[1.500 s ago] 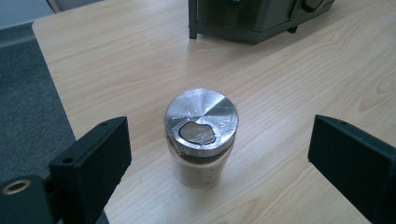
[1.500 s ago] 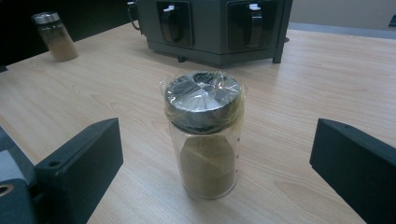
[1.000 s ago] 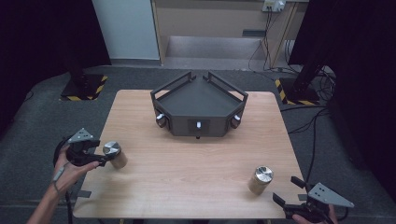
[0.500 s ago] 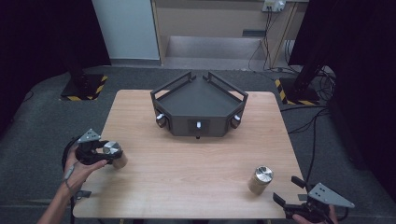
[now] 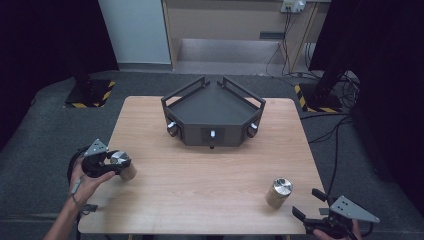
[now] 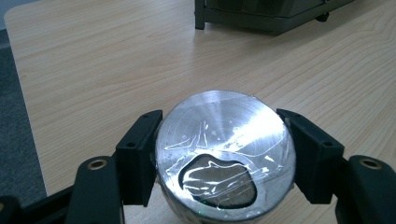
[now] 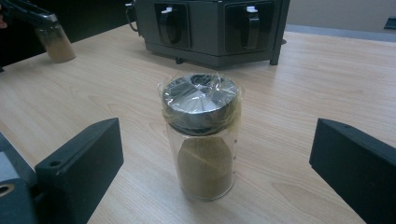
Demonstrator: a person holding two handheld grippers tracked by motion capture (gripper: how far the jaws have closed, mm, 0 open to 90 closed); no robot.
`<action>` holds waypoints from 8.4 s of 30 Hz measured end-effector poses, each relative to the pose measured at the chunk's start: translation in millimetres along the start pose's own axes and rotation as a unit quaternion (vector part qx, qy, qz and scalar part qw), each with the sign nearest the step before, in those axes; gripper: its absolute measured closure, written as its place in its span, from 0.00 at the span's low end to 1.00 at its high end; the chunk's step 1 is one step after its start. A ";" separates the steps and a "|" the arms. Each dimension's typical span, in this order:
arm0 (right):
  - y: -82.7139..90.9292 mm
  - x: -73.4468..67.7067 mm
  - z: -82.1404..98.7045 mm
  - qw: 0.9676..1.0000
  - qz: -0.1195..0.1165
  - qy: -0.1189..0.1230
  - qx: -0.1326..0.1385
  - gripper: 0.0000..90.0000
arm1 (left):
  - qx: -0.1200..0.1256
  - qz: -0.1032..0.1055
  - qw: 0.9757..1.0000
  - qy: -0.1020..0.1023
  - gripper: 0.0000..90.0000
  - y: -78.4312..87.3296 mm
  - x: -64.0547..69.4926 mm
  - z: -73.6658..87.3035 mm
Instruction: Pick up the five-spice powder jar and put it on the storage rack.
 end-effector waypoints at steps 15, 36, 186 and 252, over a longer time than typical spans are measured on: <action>-0.1 0.1 0.0 1.000 -0.001 0.000 0.000 0.04 | 0.006 0.036 0.999 -0.025 0.38 13.1 7.9 -37.1; 0.2 0.2 0.1 1.000 -0.004 -0.001 0.000 0.04 | 0.020 0.139 0.981 -0.137 0.38 -0.9 48.2 -163.5; 3.4 -2.3 2.1 1.000 0.001 -0.001 -0.001 0.04 | 0.154 0.124 0.974 -0.114 0.03 37.1 71.1 -212.3; 3.6 -3.7 1.6 1.000 -0.002 0.004 0.000 0.04 | 0.091 0.054 0.994 0.018 0.04 22.2 127.1 -1.4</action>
Point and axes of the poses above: each handheld gripper's, and its own axes: y roughly backward along the jaws, z roughly out of its underside, x roughly to its right, the point moved 9 cm from there along -y, roughly forward along the jaws, and after that the axes turned 9 degrees about -y, right-handed, at the moved point
